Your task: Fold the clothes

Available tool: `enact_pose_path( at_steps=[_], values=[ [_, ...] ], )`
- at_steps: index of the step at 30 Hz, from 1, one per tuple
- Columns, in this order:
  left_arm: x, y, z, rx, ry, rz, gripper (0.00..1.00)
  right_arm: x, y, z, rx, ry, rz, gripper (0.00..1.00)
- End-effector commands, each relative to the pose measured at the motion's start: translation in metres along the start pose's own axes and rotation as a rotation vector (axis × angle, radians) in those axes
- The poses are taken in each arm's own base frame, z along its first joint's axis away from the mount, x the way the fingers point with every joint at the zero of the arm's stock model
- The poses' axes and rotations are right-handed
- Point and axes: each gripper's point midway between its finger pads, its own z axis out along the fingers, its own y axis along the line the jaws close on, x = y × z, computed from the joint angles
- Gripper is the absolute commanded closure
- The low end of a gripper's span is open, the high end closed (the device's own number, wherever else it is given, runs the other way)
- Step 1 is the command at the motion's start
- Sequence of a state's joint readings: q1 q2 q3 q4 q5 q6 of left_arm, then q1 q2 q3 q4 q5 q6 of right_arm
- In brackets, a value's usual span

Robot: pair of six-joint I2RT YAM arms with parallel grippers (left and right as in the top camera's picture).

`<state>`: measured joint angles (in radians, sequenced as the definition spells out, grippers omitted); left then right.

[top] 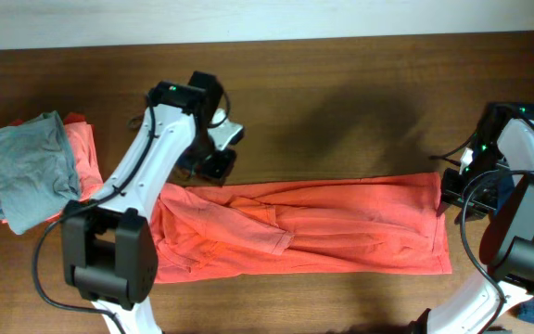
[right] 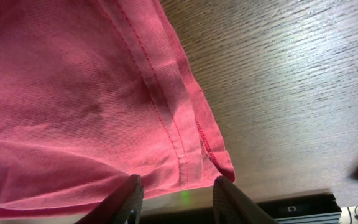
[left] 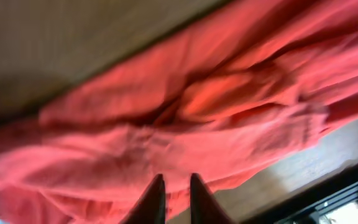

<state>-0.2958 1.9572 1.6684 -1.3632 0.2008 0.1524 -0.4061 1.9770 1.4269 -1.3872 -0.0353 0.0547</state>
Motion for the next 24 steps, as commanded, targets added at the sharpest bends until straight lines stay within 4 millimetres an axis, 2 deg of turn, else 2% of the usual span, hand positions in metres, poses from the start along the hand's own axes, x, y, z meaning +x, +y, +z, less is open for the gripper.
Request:
enact_pose_path(
  at_steps=[1, 2, 5, 8, 10, 17, 24],
  values=[
    [0.025, 0.012, 0.025, -0.014, 0.112, -0.097, 0.71, -0.001, 0.001, -0.011, -0.017, -0.036, 0.008, 0.58],
    [0.028, 0.016, 0.027, -0.029, 0.123, -0.117, 0.68, -0.001, 0.001, -0.011, -0.018, -0.036, 0.008, 0.58],
    [0.034, 0.045, 0.03, -0.17, 0.13, -0.235, 0.67, -0.001, 0.001, -0.011, -0.018, -0.036, 0.008, 0.58],
    [0.029, 0.063, 0.029, -0.225, 0.091, -0.316, 0.6, -0.001, 0.001, -0.011, -0.018, -0.036, 0.008, 0.58],
    [0.027, 0.071, 0.029, -0.225, 0.075, -0.338, 0.56, -0.001, 0.001, -0.011, -0.018, -0.036, 0.008, 0.58],
    [0.022, 0.099, 0.026, -0.221, 0.013, -0.474, 0.56, -0.001, 0.001, -0.011, -0.018, -0.036, 0.008, 0.58],
    [0.017, 0.107, 0.03, -0.227, -0.002, -0.487, 0.55, -0.001, 0.001, -0.011, -0.018, -0.036, 0.008, 0.58]
  ],
)
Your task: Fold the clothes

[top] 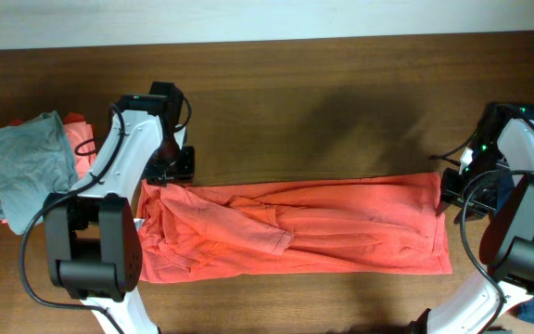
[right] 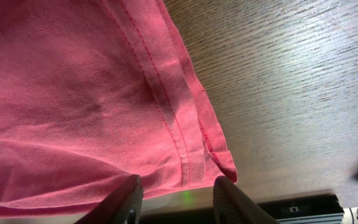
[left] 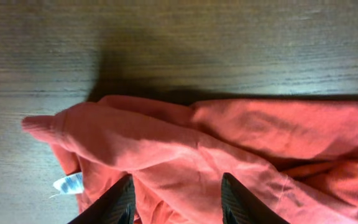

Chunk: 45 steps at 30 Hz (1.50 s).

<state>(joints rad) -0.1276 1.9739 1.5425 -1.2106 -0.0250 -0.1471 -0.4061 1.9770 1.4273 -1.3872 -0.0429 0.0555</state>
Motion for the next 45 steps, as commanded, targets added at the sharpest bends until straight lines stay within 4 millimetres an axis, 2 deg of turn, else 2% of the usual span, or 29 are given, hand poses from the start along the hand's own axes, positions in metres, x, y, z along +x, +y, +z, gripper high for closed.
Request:
enact_pose_path(
  at_steps=[1, 5, 8, 20, 22, 26, 34, 38, 41, 42, 43, 45],
  values=[
    [0.0, 0.004, 0.013, -0.03, 0.028, -0.02, 0.55, -0.001, 0.0, -0.011, -0.01, -0.036, 0.008, 0.58],
    [0.004, 0.005, 0.032, -0.046, 0.088, -0.021, 0.55, -0.001, 0.0, -0.011, -0.01, -0.036, 0.008, 0.58],
    [0.003, 0.005, 0.039, -0.049, 0.099, -0.02, 0.55, -0.001, 0.0, -0.011, -0.01, -0.036, 0.008, 0.58],
    [-0.001, 0.008, 0.041, -0.069, 0.088, -0.019, 0.57, -0.001, 0.0, -0.011, -0.01, -0.037, 0.006, 0.58],
    [-0.001, 0.008, 0.041, -0.069, 0.085, -0.019, 0.74, -0.001, 0.0, -0.011, -0.01, -0.037, 0.004, 0.58],
    [-0.001, 0.008, 0.042, -0.069, 0.087, -0.019, 0.99, -0.001, 0.0, -0.011, -0.01, -0.037, 0.004, 0.58],
    [0.012, 0.015, 0.038, -0.111, 0.134, -0.061, 0.99, -0.001, 0.0, -0.011, -0.01, -0.037, 0.004, 0.58],
    [0.0, 0.015, 0.027, -0.101, 0.079, 0.021, 0.98, -0.001, 0.0, -0.011, -0.01, -0.037, 0.004, 0.58],
    [-0.018, 0.013, 0.021, -0.097, 0.012, 0.14, 0.85, -0.002, 0.0, -0.011, -0.01, -0.042, 0.004, 0.57],
    [-0.025, 0.012, 0.021, -0.096, -0.011, 0.191, 0.76, -0.002, 0.0, -0.011, -0.01, -0.041, 0.004, 0.58],
    [-0.028, 0.011, 0.021, -0.095, -0.023, 0.238, 0.72, -0.002, 0.0, -0.011, -0.01, -0.041, 0.004, 0.58],
    [-0.031, 0.011, 0.021, -0.097, -0.03, 0.324, 0.69, -0.002, 0.0, -0.011, -0.01, -0.04, 0.004, 0.57]
  ],
)
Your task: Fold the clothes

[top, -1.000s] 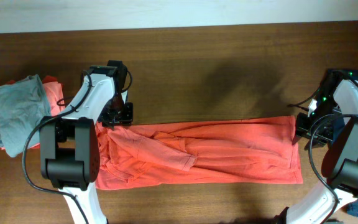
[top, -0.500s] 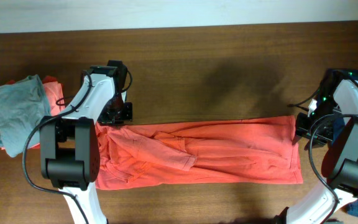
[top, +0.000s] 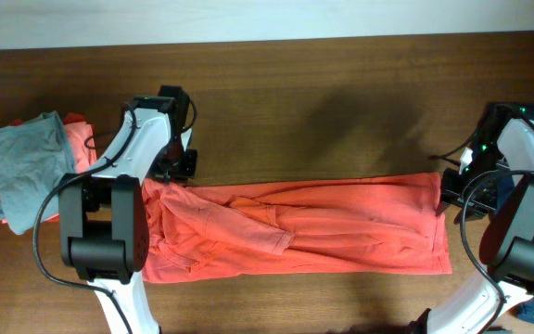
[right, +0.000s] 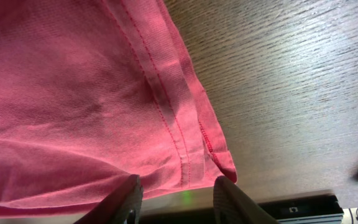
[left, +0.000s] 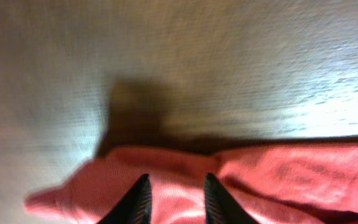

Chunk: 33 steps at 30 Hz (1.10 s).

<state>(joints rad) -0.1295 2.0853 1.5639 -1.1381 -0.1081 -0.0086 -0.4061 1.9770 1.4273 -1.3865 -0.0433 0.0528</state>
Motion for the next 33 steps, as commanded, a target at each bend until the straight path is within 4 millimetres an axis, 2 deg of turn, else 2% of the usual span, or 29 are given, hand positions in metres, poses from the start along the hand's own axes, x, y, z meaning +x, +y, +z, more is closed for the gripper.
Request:
enact_pose_path(
  at_steps=[1, 17, 24, 29, 33],
  values=[
    [-0.009, 0.004, -0.012, -0.018, -0.047, 0.217, 0.68, -0.002, 0.0, -0.011, -0.009, -0.039, 0.007, 0.57],
    [-0.004, 0.004, -0.011, -0.018, -0.024, 0.427, 0.62, -0.002, 0.0, -0.011, -0.009, -0.039, 0.007, 0.58],
    [0.006, 0.004, -0.011, -0.008, 0.017, 0.483, 0.68, -0.002, 0.0, -0.011, -0.009, -0.039, 0.007, 0.57],
    [0.013, 0.003, -0.004, -0.002, 0.041, 0.508, 0.68, -0.002, 0.0, -0.011, -0.009, -0.039, 0.007, 0.57],
    [0.012, 0.003, -0.003, -0.004, 0.036, 0.507, 0.72, -0.002, 0.0, -0.011, -0.009, -0.039, 0.007, 0.57]
  ],
)
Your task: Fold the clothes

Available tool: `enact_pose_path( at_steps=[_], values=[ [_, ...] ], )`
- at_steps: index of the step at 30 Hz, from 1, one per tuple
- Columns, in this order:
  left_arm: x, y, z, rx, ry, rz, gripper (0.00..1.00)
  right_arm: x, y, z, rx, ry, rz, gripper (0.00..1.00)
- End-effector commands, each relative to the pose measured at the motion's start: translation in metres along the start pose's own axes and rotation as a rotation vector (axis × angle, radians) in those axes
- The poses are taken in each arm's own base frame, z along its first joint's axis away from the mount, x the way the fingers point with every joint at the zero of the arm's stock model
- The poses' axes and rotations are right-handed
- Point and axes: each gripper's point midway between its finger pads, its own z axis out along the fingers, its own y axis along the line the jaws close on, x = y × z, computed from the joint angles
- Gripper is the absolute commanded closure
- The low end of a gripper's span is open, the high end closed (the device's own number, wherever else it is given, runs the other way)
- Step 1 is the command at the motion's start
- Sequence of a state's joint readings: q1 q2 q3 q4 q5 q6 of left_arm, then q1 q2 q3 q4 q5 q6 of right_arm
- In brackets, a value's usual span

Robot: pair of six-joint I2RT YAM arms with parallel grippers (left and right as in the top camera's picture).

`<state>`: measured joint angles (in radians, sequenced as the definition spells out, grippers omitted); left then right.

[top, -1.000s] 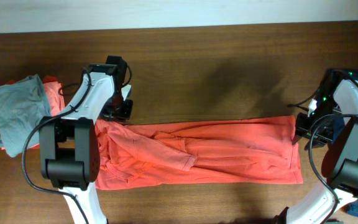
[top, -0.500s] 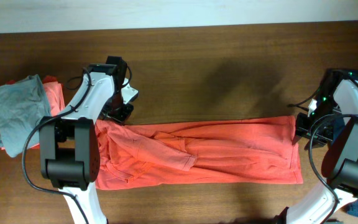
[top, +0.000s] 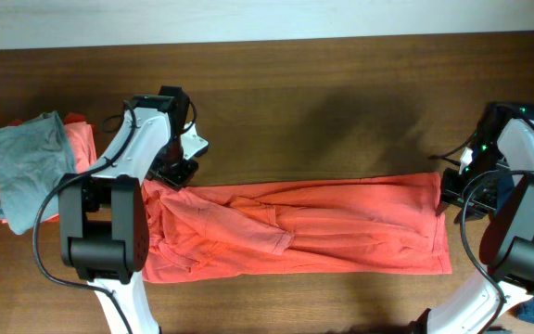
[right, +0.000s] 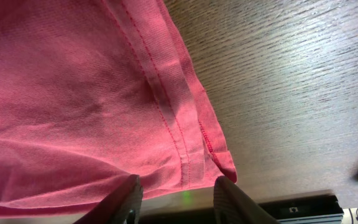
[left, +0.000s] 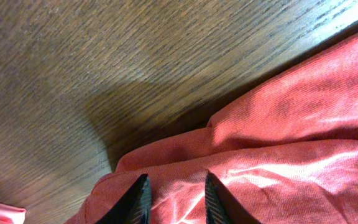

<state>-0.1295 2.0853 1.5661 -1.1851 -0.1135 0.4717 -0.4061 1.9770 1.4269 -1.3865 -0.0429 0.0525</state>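
A long orange-red garment (top: 304,227) lies spread across the table, bunched and wrinkled at its left end. My left gripper (top: 180,173) is at the garment's top left corner. In the left wrist view the left gripper (left: 176,198) stands open, its fingertips (left: 139,196) down over the rumpled fabric edge (left: 260,143). My right gripper (top: 447,197) is at the garment's top right corner. In the right wrist view the right gripper (right: 178,200) is open wide, and the stitched hem corner (right: 219,158) lies between its fingers.
A pile of clothes sits at the table's left end: a grey shirt (top: 28,169) on top of a pink-orange one (top: 83,148). Bare dark wood (top: 341,102) stretches behind the garment. The table's front edge runs just below the garment.
The left wrist has turned a little at the garment's top left corner, and its fingers now sit over the fabric edge. The jaw gap looks the same. The right gripper has not moved.
The left gripper was nearly shut above the garment's upper edge, right of where it is now. Then it stood wide open at the top left corner. Later its jaws were narrower there, and now they rest over the fabric. The right gripper stayed open at the right corner throughout.
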Motion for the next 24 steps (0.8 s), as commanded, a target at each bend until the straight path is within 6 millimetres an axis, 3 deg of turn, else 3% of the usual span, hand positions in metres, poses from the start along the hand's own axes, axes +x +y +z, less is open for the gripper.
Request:
enact_pose_path(
  at_steps=[1, 5, 8, 19, 21, 24],
  values=[
    [0.002, 0.001, -0.002, -0.011, -0.007, 0.021, 0.74, -0.002, 0.0, -0.011, -0.01, -0.04, 0.007, 0.57],
    [0.002, 0.001, -0.002, -0.011, -0.006, 0.022, 0.76, -0.002, 0.0, -0.011, -0.01, -0.039, 0.007, 0.57],
    [0.002, 0.001, -0.002, -0.012, -0.007, 0.021, 0.64, -0.001, 0.0, -0.011, -0.01, -0.039, 0.007, 0.57],
    [0.012, 0.001, 0.012, -0.027, 0.034, 0.024, 0.63, -0.001, 0.0, -0.011, -0.01, -0.036, 0.007, 0.57],
    [0.013, 0.0, 0.014, -0.027, 0.035, 0.025, 0.69, -0.001, 0.0, -0.011, -0.01, -0.036, 0.007, 0.57],
    [0.013, 0.001, 0.013, -0.035, 0.033, 0.011, 0.91, -0.001, 0.0, -0.011, -0.01, -0.036, 0.007, 0.57]
  ],
)
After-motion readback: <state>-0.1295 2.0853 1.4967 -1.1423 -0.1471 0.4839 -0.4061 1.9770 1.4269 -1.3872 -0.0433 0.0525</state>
